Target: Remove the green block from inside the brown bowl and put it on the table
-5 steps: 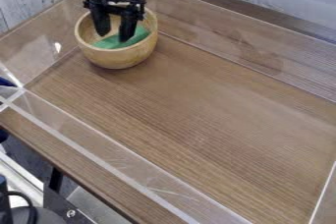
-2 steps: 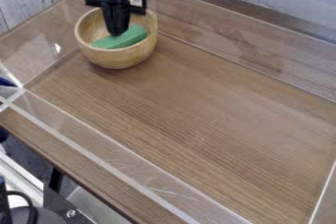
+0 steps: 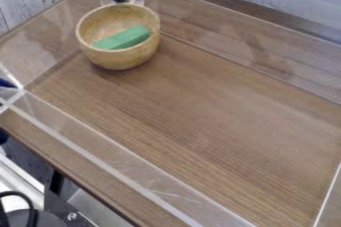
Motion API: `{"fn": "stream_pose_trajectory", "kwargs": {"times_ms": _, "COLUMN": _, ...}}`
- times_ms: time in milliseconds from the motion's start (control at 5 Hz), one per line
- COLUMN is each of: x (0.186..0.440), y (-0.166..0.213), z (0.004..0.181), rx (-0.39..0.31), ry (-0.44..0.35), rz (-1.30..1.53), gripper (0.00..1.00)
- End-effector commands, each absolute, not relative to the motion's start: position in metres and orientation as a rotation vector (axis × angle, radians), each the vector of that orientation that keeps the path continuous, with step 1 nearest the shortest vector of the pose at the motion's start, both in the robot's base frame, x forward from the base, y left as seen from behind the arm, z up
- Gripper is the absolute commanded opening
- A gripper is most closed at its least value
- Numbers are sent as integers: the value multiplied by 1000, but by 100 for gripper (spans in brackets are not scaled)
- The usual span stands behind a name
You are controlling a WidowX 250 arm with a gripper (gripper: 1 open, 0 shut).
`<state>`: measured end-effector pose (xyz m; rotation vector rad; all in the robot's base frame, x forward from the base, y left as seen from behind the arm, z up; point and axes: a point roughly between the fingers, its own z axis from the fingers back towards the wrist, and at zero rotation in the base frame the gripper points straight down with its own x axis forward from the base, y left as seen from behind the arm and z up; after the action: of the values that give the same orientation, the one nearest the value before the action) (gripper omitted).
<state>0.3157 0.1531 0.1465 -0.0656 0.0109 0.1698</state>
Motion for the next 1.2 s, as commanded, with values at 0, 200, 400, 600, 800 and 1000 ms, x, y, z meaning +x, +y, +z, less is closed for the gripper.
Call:
{"fn": "stream_pose_trajectory", "kwargs": {"times_ms": 0, "x": 318, "y": 129, "z": 189, "rx": -58, "ry": -76, "rz": 96, "gripper": 0}}
{"fn": "stream_pose_trajectory", "kwargs": {"times_ms": 200, "x": 316, "y": 98, "z": 194, "rx": -74, "ry": -69, "rz": 22, "gripper": 0}}
{"fn": "stream_pose_trajectory", "kwargs": {"times_ms": 400, "x": 317, "y": 60, "z": 195, "rx": -85, "ry": -54, "rz": -65, "gripper": 0}}
{"fn": "stream_pose_trajectory", "kwargs": {"times_ms": 600, "x": 318, "y": 69, "z": 188, "rx": -81, "ry": -50, "rz": -43, "gripper": 100}}
{"fn": "stream_pose_trajectory", "kwargs": {"times_ms": 800, "x": 320, "y": 77, "z": 181, "rx": -79, "ry": -44, "rz": -26, "gripper": 0}}
{"fn": "stream_pose_trajectory", "kwargs": {"times_ms": 1000, "x": 322, "y": 84, "z": 175, "rx": -78, "ry": -38, "rz": -12, "gripper": 0}}
